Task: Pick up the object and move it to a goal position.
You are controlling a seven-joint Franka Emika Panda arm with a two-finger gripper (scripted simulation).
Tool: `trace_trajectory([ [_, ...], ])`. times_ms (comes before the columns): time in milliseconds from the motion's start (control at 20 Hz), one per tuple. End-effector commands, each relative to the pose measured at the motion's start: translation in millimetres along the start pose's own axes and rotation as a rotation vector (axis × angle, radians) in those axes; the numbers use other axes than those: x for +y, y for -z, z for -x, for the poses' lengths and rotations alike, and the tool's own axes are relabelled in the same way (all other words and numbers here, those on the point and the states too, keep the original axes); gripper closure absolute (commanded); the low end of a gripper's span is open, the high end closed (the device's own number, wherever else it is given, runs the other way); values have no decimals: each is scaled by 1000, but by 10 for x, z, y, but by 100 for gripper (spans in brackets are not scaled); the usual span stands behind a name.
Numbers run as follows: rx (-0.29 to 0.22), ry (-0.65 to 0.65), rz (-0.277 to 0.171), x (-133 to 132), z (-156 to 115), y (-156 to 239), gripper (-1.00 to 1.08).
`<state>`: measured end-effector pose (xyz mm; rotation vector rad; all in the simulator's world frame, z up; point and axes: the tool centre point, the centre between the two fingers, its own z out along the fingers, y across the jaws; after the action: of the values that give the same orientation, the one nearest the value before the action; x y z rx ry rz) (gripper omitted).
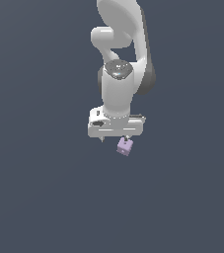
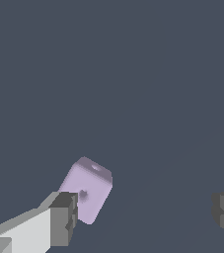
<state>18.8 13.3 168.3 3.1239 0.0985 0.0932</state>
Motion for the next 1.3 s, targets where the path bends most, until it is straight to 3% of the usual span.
trace_trajectory([
  [0, -3, -25, -2, -34, 18, -40, -92],
  [1250, -58, -474, -3, -549, 397, -702, -92],
])
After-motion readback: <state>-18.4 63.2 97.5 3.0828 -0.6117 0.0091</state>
